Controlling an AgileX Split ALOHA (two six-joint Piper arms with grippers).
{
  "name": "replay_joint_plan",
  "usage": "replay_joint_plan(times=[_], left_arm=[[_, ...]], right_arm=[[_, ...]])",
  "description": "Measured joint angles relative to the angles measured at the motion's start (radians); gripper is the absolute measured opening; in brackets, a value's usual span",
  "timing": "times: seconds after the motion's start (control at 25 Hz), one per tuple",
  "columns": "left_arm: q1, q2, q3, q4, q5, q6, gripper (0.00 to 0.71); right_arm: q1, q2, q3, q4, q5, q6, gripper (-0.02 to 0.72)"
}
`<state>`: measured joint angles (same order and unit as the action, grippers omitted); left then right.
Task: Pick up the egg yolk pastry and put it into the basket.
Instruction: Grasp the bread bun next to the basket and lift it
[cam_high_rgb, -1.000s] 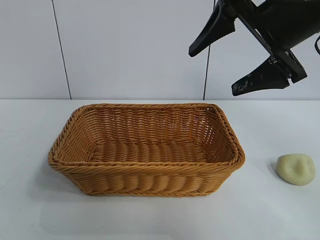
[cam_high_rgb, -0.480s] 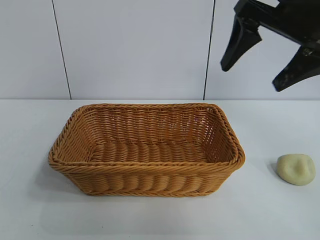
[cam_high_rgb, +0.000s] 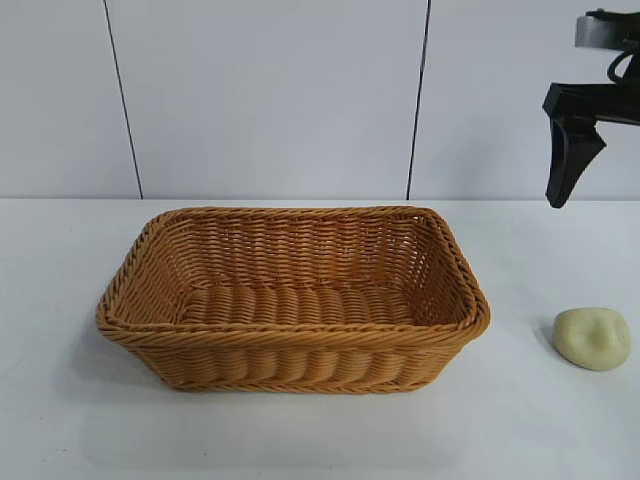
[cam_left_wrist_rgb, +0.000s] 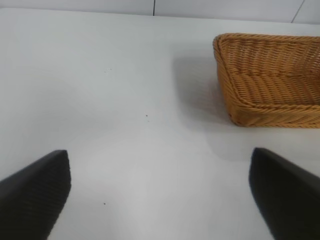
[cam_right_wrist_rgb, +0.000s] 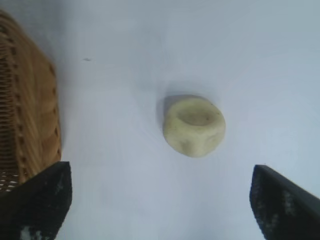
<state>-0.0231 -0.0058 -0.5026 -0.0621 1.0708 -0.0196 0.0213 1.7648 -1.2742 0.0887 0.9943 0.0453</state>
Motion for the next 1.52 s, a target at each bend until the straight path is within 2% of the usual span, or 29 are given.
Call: replay_joint_plan(times=[0.24,0.48,0.88,1.0,1.24,1.36,1.52], left_arm=[[0.000,0.000,0.000,0.000,0.000,0.000,0.695],[0.000,0.000,0.000,0.000,0.000,0.000,0.695],[0.000,0.000,0.000,0.000,0.000,0.000,0.695],[0.000,0.000,0.000,0.000,0.000,0.000,0.695],[0.000,0.000,0.000,0.000,0.000,0.000,0.695],[0.000,0.000,0.000,0.000,0.000,0.000,0.695],[0.000,0.000,0.000,0.000,0.000,0.000,0.695]], right_arm=[[-0.021,0.129,0.000,0.001,-0.050,-0.004,0.689],[-0.021,0.247,-0.001,0.031,-0.103,-0.004,0.689],[-0.021,0.345,-0.004,0.030,-0.109,-0.004,0.681],[-0.021,0.345,-0.004,0.029,-0.107,-0.004,0.596],[-0.021,0.342,-0.004,0.023,-0.095,-0.004,0.283],[-0.021,0.316,-0.004,0.023,-0.086,-0.004,0.216],[-0.021,0.243,-0.019,0.024,-0.035,-0.009,0.200]])
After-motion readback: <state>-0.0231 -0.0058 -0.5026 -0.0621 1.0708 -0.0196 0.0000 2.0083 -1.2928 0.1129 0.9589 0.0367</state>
